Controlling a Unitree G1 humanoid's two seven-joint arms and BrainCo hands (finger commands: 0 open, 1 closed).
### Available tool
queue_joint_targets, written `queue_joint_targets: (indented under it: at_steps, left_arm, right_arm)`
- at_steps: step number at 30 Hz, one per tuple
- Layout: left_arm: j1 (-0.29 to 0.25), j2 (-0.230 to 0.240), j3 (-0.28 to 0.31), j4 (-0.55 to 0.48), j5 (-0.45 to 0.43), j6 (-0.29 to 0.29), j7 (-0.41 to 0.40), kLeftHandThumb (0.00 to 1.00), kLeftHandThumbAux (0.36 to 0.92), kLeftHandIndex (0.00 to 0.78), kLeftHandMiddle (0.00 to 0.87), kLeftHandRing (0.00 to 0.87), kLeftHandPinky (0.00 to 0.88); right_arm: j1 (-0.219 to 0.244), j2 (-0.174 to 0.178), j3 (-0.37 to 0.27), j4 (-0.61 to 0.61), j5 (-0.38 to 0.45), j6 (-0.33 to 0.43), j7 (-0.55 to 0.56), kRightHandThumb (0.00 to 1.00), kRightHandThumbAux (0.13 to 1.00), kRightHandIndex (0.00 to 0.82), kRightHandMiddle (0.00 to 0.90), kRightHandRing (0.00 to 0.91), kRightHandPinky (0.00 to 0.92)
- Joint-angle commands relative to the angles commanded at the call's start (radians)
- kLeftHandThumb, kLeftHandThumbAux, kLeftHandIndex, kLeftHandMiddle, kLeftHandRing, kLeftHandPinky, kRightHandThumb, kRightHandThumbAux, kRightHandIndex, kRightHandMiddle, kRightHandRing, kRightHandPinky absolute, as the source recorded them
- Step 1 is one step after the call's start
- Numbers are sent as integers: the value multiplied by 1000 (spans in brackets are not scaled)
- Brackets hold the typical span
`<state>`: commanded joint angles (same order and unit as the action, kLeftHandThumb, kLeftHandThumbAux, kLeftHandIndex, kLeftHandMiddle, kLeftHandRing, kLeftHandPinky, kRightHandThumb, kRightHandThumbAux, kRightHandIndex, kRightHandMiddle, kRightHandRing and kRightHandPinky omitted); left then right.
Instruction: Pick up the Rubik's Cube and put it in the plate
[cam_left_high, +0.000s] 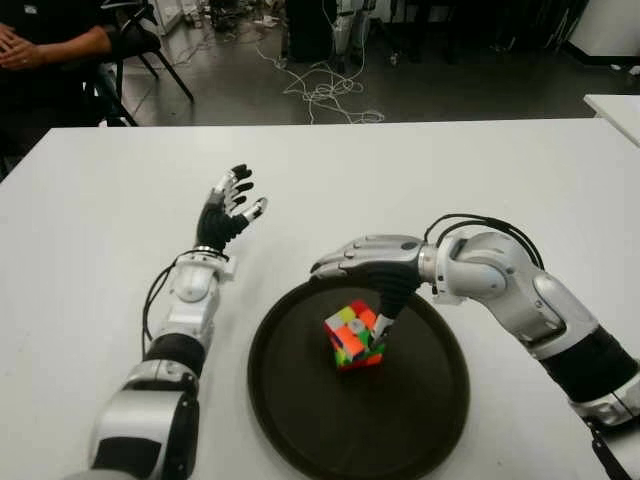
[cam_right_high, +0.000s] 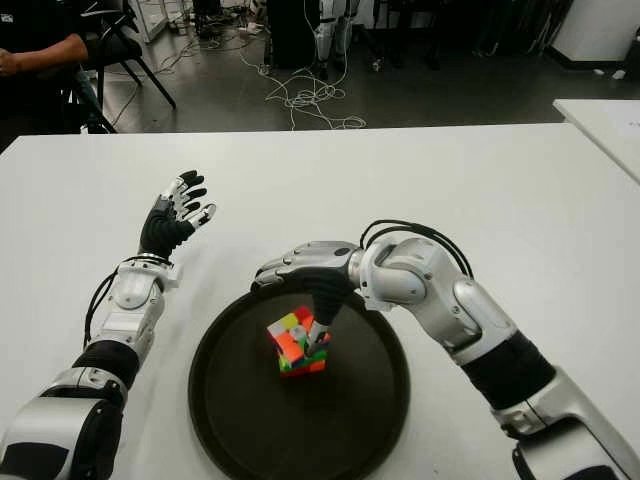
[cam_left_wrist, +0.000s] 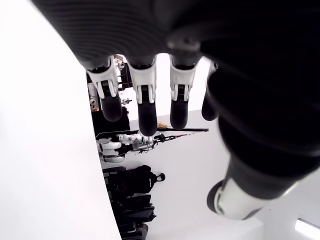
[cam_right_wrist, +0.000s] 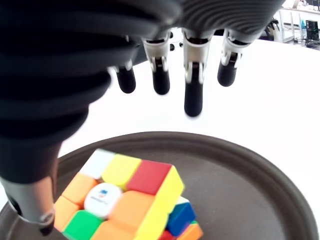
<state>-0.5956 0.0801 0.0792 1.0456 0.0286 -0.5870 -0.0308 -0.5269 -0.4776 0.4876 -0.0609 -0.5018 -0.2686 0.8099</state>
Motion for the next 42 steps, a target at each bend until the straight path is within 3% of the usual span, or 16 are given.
queue_joint_targets:
  at_steps: [22,31,34,36,39,42]
  left_arm:
    - [0,-7,-5,3,3,-9,7,2,779,110,141,115,97]
    - [-2,-4,-12,9,16,-12,20,24,770,134,151,117,97]
    - [-3,-4,-11,9,20,-10,23,30,763,140,151,118,101]
    - [-3,-4,-11,9,21,-9,24,33,762,142,153,119,103]
    - [-7,-2,-13,14,26,-7,30,22,760,138,149,118,104]
    - [-7,-3,-14,15,27,-9,32,18,751,133,146,119,110]
  right_arm:
    - [11,3,-9,20,-8,10,-32,0,642,0,0,0,0]
    - [33,-66,-173,134,65,-84,-190,0,484,0,0,0,0]
    - [57,-55,-275,122,96,-92,-309,0,445,0,0,0,0]
    - [65,-48,-295,117,95,-94,-347,0,432,0,0,0,0]
    - [101,55,-373,290,16,-225,-760,0,418,0,0,0,0]
    - [112,108,-407,419,-18,-329,-1011,9,444,0,0,0,0]
